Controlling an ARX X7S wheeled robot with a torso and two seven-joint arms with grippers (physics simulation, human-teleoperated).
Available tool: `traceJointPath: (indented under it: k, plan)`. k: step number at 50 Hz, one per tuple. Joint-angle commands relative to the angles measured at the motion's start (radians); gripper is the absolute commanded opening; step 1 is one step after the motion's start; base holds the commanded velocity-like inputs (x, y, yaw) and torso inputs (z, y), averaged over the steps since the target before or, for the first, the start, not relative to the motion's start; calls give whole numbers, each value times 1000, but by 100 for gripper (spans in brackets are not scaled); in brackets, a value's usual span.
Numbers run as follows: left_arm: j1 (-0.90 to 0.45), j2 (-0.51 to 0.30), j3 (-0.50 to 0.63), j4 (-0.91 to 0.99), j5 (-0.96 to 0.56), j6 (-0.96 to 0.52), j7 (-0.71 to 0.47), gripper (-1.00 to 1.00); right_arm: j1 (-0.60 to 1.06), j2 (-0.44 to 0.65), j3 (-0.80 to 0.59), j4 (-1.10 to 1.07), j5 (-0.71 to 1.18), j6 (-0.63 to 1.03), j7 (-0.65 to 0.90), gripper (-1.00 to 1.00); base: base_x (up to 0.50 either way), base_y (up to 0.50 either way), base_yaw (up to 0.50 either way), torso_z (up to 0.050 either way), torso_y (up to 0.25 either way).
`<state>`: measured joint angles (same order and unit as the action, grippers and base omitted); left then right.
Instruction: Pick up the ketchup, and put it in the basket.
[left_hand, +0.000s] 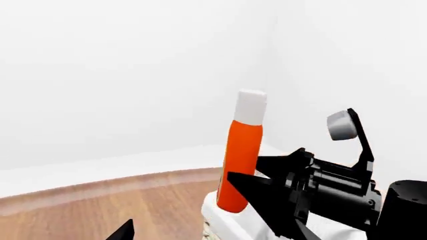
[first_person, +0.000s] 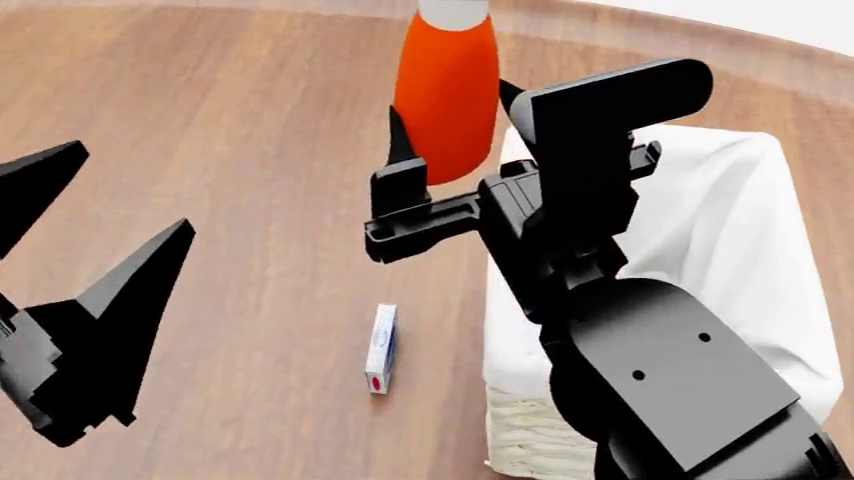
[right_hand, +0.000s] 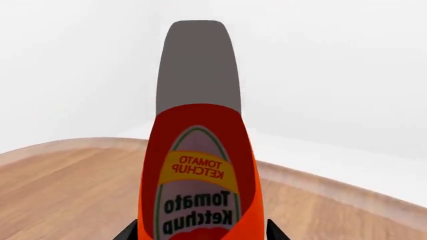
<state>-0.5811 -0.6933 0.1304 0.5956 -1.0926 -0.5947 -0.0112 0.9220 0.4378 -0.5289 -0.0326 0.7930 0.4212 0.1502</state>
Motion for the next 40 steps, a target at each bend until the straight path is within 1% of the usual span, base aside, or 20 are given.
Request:
traceJointPath:
  k: [1,3,11,15,23,25,26,29,30,31,33,40]
  plan:
    - [204,55,-76,35,114,160,32,100,18,4,57,-1,-25,4,-27,-100,0,0,0,10,0]
    - [261,67,-71,21,168,197,46,100,21,8,66,1,-17,16,-12,-100,0,0,0,0,0]
    - [385,118,-103,9,206,293,57,100,58,8,59,18,-23,70,31,-100,0,0,0,0,0]
    - [435,128,-115,13,245,331,57,100,92,4,58,44,-25,92,41,-100,0,0,0,0,0]
    - [487,131,-140,51,248,355,36,100,152,-13,91,84,22,160,83,-100,0,0,0,0,1]
    - [511,131,-148,63,254,368,39,100,198,-24,83,123,20,197,97,-100,0,0,0,0,0]
    - [513,127,-154,71,247,367,33,100,214,-27,84,136,32,227,107,-100,0,0,0,0,0]
    - [519,122,-161,80,244,370,33,100,246,-26,83,155,32,246,106,-100,0,0,0,0,0]
    - [522,122,-162,80,245,372,34,100,263,-27,83,166,42,286,131,-100,0,0,0,0,0]
    - [523,121,-164,81,242,373,33,100,271,-30,86,175,45,282,121,-100,0,0,0,0,0]
    - [532,116,-170,99,237,371,26,100,308,-30,80,204,57,339,135,-100,0,0,0,0,0]
    - [542,113,-177,115,220,377,24,100,375,-36,89,272,73,393,143,-100,0,0,0,0,0]
